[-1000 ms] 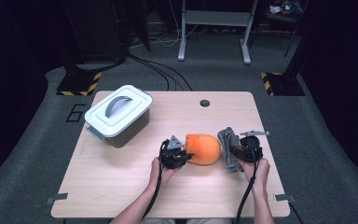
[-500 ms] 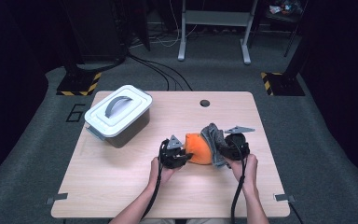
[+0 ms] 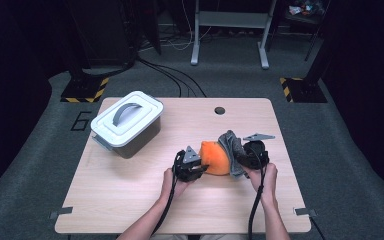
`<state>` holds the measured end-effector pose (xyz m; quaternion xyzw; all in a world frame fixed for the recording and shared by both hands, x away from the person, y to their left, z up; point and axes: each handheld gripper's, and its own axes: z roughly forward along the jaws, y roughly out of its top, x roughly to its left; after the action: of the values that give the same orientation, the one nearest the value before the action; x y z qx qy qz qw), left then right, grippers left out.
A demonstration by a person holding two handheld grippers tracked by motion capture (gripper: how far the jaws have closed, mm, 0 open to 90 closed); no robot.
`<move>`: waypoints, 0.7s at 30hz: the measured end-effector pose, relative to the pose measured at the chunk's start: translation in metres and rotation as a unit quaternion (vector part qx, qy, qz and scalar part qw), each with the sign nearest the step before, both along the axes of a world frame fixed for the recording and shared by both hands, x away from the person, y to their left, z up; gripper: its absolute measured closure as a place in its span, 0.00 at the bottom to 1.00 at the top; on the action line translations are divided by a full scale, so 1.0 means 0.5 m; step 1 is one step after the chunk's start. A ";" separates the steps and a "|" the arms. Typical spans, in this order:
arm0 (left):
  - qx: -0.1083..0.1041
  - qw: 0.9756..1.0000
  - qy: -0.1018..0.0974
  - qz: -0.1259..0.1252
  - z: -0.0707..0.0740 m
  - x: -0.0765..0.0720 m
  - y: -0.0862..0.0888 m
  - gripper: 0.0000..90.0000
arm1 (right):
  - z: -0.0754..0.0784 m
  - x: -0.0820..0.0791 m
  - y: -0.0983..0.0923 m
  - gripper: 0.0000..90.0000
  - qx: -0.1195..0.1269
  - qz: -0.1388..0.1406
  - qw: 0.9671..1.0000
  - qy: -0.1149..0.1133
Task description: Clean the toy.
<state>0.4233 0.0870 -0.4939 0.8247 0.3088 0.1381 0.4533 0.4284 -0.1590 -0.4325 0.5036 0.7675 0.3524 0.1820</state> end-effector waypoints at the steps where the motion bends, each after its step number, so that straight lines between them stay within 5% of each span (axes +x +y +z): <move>1: -0.006 1.000 0.004 0.000 0.002 -0.002 0.000 0.83 | 0.001 0.000 -0.002 0.81 0.000 0.003 1.000 0.001; 6: -0.024 0.999 0.032 -0.002 0.018 -0.006 0.003 0.85 | 0.024 -0.019 -0.011 0.81 0.000 -0.003 1.000 -0.016; 13: -0.039 0.997 0.059 0.003 0.023 -0.002 0.002 0.85 | 0.072 -0.041 0.044 0.81 -0.018 0.049 0.998 -0.030; 21: -0.036 0.997 0.062 0.008 0.015 0.006 0.009 0.85 | 0.047 -0.019 0.105 0.81 -0.046 0.064 0.997 -0.018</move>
<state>0.4265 0.0913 -0.4866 0.8125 0.3474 0.0788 0.4614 0.4187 -0.1067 -0.4091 0.4383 0.8100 0.3365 0.1965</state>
